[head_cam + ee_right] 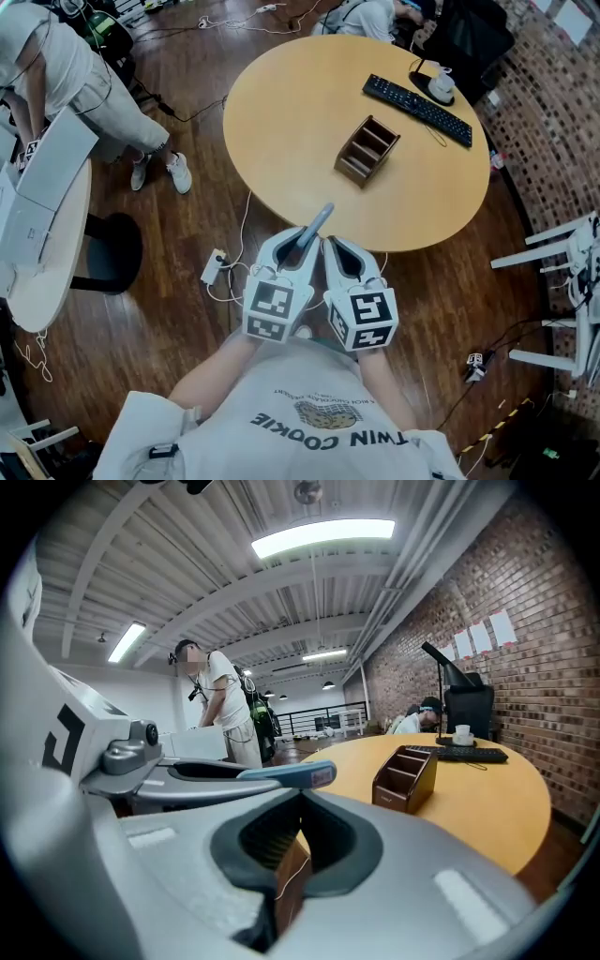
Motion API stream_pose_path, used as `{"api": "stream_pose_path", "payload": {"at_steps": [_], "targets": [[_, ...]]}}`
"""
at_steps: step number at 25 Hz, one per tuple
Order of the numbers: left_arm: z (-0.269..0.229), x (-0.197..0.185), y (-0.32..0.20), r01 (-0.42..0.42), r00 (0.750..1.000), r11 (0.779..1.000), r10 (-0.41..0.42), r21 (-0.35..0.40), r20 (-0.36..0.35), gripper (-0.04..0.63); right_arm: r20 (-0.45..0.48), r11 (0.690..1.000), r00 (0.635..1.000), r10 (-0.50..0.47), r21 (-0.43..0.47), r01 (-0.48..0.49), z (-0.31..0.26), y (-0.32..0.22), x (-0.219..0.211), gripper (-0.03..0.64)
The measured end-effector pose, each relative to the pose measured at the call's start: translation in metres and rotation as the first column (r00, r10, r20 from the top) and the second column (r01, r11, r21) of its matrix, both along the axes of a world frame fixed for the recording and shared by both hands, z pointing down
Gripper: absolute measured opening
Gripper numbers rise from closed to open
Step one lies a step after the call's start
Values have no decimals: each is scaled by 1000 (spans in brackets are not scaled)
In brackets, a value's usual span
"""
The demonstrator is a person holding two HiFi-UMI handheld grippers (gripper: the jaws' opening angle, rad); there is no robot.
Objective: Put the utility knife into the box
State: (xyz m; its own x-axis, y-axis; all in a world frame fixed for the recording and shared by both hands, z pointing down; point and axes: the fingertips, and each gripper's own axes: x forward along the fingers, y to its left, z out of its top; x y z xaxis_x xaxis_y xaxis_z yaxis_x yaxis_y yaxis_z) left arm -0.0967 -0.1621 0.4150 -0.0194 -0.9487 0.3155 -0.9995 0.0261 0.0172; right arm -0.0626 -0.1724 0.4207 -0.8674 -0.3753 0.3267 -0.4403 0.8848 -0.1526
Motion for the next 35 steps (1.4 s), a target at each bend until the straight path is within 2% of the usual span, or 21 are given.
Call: {"api": "stream_pose_path", "payload": {"at_steps": [7, 10, 14, 18, 21, 25, 32, 35], "targets": [[7, -27, -42, -81, 997, 996, 81, -31, -4, 74, -32, 998, 997, 63, -12, -64, 4, -38, -28, -2], [12, -38, -61, -130, 991, 990, 132, -59, 28, 74, -49, 995, 994, 101, -7, -102, 6, -55, -38, -1], [24, -49, -85, -211, 971, 970, 222, -122, 85, 74, -74, 987, 984, 161, 5, -161, 11, -76, -47, -2], [31, -54, -107, -297, 938, 939, 321, -170, 132, 74, -104, 975, 970, 220, 22, -219, 13, -93, -54, -2], [38, -57, -127, -361, 901, 909, 398, -210, 173, 74, -125, 965, 957, 262, 25, -261, 20, -109, -60, -2], [51, -67, -152, -434, 839, 857, 497, -278, 223, 74, -146, 944, 933, 329, 29, -328, 27, -128, -69, -1], [75, -68, -180, -533, 702, 751, 649, -388, 292, 74, -183, 906, 889, 419, 20, -423, 39, -144, -66, -2], [83, -64, -190, -556, 643, 718, 691, -419, 331, 74, -197, 892, 873, 446, 25, -451, 42, -147, -61, -2]]}}
